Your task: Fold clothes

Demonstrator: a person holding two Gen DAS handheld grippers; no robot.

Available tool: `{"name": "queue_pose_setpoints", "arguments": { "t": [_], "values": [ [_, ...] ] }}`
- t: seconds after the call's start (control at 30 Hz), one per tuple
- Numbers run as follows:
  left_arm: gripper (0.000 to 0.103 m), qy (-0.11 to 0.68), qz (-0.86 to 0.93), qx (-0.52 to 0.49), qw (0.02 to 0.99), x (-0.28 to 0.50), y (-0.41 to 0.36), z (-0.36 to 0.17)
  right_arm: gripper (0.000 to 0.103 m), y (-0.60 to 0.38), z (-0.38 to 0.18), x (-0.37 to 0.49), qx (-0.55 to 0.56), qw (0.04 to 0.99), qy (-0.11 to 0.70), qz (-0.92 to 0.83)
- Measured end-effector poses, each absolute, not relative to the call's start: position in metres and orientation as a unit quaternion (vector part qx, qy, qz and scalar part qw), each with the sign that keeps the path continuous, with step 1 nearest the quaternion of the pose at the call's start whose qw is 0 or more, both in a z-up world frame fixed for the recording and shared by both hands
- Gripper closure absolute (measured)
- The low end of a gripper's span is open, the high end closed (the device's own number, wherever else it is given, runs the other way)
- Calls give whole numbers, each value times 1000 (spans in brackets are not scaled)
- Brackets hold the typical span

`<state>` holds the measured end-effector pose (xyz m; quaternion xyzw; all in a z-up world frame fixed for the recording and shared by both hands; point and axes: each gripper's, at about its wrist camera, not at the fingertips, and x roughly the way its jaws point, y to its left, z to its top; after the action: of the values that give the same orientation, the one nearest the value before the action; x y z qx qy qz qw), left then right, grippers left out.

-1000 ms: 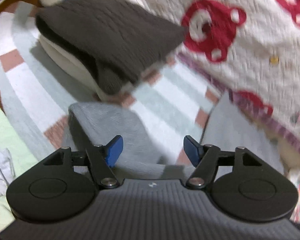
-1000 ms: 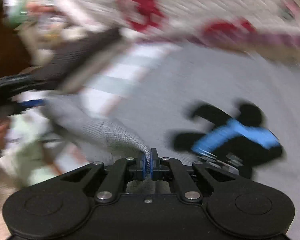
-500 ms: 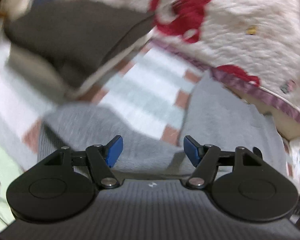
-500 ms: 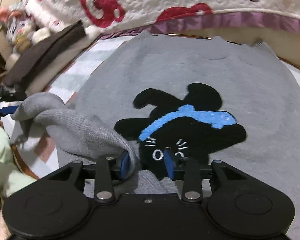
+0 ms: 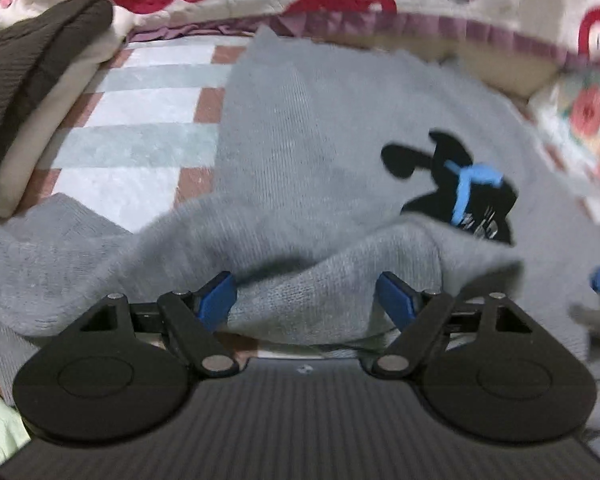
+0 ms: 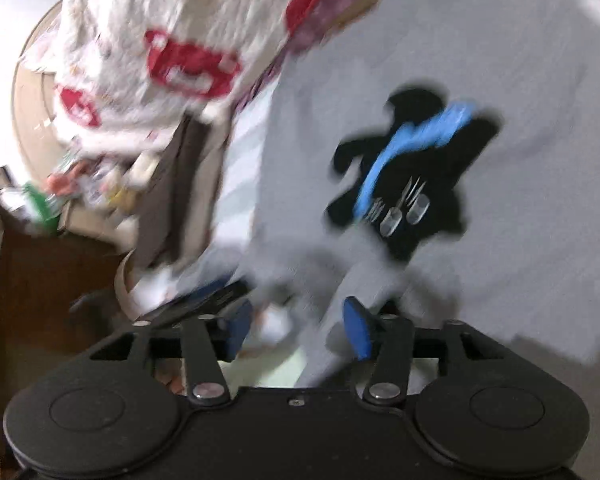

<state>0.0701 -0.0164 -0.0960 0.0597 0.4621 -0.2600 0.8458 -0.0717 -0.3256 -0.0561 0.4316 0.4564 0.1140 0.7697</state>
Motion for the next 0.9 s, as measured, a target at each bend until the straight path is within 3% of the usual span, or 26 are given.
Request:
{"name": "queue_pose_setpoints", "arguments": {
  "t": [0.3,0.4,0.53,0.67,0.9],
  "values": [
    [25,385,-200,92,896,74,-26,-100,44,-282,-95,-61,367,764,518,113],
    [25,372,-190,91,904,78,-19,-96,41,-280,-95,-55,362,774,508,111],
    [25,401,-194,58,894,83,-11,-100,36,-293,-100,-57,428,760,479,100],
    [25,388,-203,88,895,68,-15,-91,36,-308,-108,-66,490,740,454,83],
    [25,379,-219,133,889,52,-30,-88,36,-300,-97,-68,437,773,447,104]
  ]
}}
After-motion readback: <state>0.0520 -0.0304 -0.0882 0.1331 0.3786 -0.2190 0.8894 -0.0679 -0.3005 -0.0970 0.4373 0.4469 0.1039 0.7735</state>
